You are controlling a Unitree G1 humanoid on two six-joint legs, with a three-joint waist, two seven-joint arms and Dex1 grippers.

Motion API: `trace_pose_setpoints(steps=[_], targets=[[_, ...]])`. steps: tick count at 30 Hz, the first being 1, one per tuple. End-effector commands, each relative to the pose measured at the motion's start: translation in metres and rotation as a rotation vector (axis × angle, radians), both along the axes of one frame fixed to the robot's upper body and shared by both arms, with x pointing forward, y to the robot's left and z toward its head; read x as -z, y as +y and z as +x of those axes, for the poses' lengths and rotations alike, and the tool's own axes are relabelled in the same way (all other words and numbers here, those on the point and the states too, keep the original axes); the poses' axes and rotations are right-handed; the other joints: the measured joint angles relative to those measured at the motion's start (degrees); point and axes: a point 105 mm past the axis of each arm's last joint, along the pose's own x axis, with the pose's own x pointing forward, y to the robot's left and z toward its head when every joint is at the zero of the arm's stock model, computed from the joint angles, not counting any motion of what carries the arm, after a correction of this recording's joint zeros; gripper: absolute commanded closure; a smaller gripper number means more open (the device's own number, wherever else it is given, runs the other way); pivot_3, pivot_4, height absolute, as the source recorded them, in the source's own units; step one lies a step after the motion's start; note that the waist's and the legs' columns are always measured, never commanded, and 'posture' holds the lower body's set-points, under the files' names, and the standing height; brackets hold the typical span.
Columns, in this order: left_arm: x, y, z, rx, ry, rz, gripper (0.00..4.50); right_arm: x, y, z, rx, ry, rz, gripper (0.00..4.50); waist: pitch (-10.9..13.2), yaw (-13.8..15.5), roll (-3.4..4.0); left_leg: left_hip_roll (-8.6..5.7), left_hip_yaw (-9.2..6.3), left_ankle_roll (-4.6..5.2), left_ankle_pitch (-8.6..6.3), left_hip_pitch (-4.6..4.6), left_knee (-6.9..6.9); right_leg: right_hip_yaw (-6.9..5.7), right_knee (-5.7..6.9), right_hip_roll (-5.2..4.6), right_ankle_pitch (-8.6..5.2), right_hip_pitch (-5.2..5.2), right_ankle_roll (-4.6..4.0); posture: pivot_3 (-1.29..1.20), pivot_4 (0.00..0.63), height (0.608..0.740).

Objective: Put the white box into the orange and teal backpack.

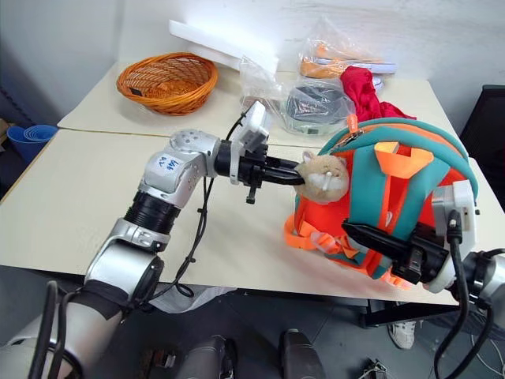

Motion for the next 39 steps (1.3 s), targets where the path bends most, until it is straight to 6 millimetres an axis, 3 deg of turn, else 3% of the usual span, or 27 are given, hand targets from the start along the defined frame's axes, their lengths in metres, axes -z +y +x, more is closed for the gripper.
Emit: trace_pose_setpoints(steps=[1,3,5,9,13,18,20,24,28,31,33,35,39], targets=[[-0.02,0.029,0.03,-0.151,-0.112,0.015,4.49,-0.011,-0.005,-0.007,0.016,-0.058,0.011,4.5,0.0,0.1,0.0,0.0,0.0,0.0,0.0,0.0,-0.03,-0.01,-0.01,0.01,0.0,0.0,0.0,0.0,0.15,0.74],[-0.01,0.046,0.048,-0.237,-0.18,0.107,4.49,-0.01,-0.007,-0.01,0.023,-0.051,0.008,4.5,0.0,0.0,0.0,-0.01,0.0,0.0,0.0,0.01,-0.04,-0.01,-0.02,0.02,0.0,-0.01,0.0,0.0,0.15,0.74],[0.015,0.062,0.06,-0.276,-0.302,0.27,4.49,-0.008,-0.009,-0.011,0.032,-0.044,0.007,4.5,0.0,0.1,0.0,-0.03,0.04,0.01,0.0,0.04,-0.09,-0.01,-0.07,0.01,0.0,0.0,0.0,0.0,0.15,0.74],[0.069,0.074,0.06,-0.185,-0.522,0.544,4.49,-0.004,-0.012,-0.011,0.049,-0.037,0.01,4.5,0.0,0.2,-0.01,-0.03,0.07,0.01,-0.01,0.05,-0.15,0.02,-0.12,-0.07,0.0,0.0,0.0,0.0,0.15,0.74],[0.112,0.043,0.038,-0.007,-0.622,0.556,4.49,-0.001,-0.014,-0.009,0.064,-0.035,0.012,4.5,0.0,0.4,-0.04,-0.02,0.07,0.05,-0.04,-0.01,-0.13,0.02,-0.15,-0.25,0.0,0.0,0.0,0.0,0.15,0.74],[0.124,0.016,0.02,0.04,-0.572,0.454,4.49,0.001,-0.021,-0.003,0.123,-0.053,-0.01,4.5,-0.1,0.6,-0.08,-0.07,0.06,0.11,-0.08,0.02,-0.08,-0.01,-0.12,-0.24,0.01,0.05,0.0,0.0,0.15,0.74],[0.118,0.017,0.024,-0.006,-0.51,0.417,4.49,0.004,-0.028,0.0,0.158,-0.049,-0.049,4.5,-0.1,0.6,-0.08,-0.09,0.06,0.12,-0.08,0.02,-0.08,-0.01,-0.09,-0.21,0.01,0.05,0.01,0.0,0.15,0.74],[0.097,0.045,0.033,-0.118,-0.289,0.314,3.18,0.006,-0.053,-0.005,0.207,-0.015,-0.14,3.25,0.0,0.4,-0.08,-0.14,0.06,0.13,-0.08,0.0,-0.07,-0.04,-0.08,-0.16,0.01,0.02,0.01,0.0,0.15,0.74],[0.077,0.089,0.039,-0.23,-0.092,0.224,1.88,-0.013,-0.098,-0.026,0.28,0.008,-0.22,1.82,0.0,0.0,-0.07,-0.09,0.1,0.13,-0.08,0.0,-0.1,-0.05,-0.07,-0.06,0.01,-0.04,0.01,0.0,0.15,0.74],[0.05,0.125,0.037,-0.29,0.036,0.119,0.91,-0.028,-0.135,-0.055,0.329,0.048,-0.255,0.74,0.0,0.1,-0.07,-0.01,0.11,0.12,-0.09,0.05,-0.14,-0.08,-0.07,0.04,0.0,-0.03,0.0,0.0,0.15,0.74],[0.02,0.154,0.032,-0.321,0.089,0.025,0.29,-0.042,-0.163,-0.071,0.408,0.057,-0.261,0.05,0.0,0.0,-0.08,0.02,0.08,0.11,-0.09,0.06,-0.17,-0.15,-0.08,0.06,-0.01,-0.01,-0.02,0.0,0.15,0.74],[-0.002,0.175,0.026,-0.354,0.111,-0.037,0.04,-0.052,-0.182,-0.08,0.47,0.055,-0.257,0.0,0.0,-0.2,-0.1,0.0,0.19,0.08,-0.11,0.13,-0.18,-0.25,-0.09,0.05,-0.01,-0.01,-0.02,0.0,0.15,0.74],[-0.018,0.184,0.014,-0.356,0.114,-0.103,0.04,-0.048,-0.196,-0.075,0.536,0.019,-0.26,0.0,-0.1,-0.2,-0.15,0.02,0.2,0.01,-0.18,0.33,-0.17,-0.33,-0.12,-0.03,-0.01,0.19,-0.03,0.0,0.15,0.74]])
